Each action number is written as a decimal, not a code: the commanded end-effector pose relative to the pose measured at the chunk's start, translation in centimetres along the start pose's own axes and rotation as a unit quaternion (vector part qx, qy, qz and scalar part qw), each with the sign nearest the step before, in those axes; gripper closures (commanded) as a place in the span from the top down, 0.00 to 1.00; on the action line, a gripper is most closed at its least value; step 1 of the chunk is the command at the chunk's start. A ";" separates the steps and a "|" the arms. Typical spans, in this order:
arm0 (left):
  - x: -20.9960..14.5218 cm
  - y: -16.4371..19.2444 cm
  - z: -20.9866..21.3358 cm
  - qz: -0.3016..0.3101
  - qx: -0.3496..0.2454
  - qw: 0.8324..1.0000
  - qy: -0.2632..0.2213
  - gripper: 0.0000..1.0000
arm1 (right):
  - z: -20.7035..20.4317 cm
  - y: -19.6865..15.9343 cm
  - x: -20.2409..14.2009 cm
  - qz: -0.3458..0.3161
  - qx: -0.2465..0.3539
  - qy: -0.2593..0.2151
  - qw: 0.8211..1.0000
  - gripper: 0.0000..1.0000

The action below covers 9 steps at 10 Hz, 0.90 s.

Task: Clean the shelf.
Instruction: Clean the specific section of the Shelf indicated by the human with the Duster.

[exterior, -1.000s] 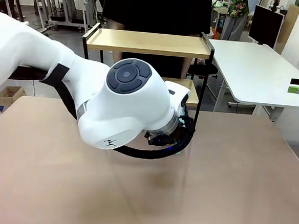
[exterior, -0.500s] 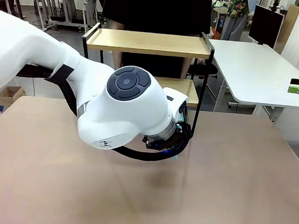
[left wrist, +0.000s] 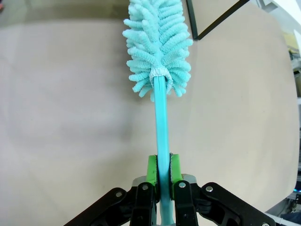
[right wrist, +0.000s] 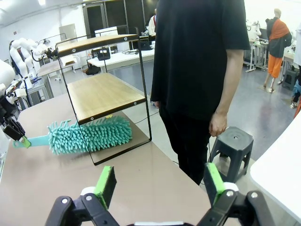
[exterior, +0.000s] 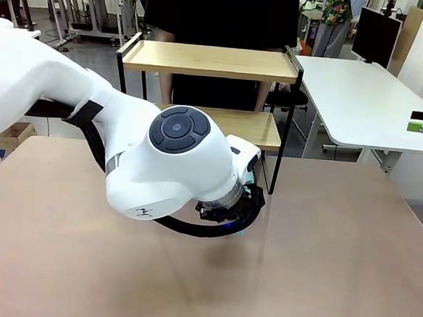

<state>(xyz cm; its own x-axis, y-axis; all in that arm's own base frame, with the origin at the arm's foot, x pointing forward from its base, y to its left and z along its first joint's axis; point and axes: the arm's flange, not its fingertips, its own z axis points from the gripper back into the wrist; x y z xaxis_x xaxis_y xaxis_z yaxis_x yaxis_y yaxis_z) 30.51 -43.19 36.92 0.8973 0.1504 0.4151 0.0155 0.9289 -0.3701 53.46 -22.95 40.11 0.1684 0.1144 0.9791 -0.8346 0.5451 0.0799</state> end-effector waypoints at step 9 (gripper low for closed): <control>0.8 2.3 -3.2 -0.001 -0.012 0.999 -0.045 0.13 | -0.2 0.1 0.4 0.003 0.000 0.000 1.000 1.00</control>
<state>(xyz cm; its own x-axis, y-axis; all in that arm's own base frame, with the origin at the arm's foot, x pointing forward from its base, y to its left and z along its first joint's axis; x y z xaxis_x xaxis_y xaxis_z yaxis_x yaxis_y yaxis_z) 31.58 -41.29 35.77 0.8717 0.1665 0.4609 0.0172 0.9296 -0.3682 53.46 -22.95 40.11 0.1684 0.1144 0.9791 -0.8346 0.5451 0.0799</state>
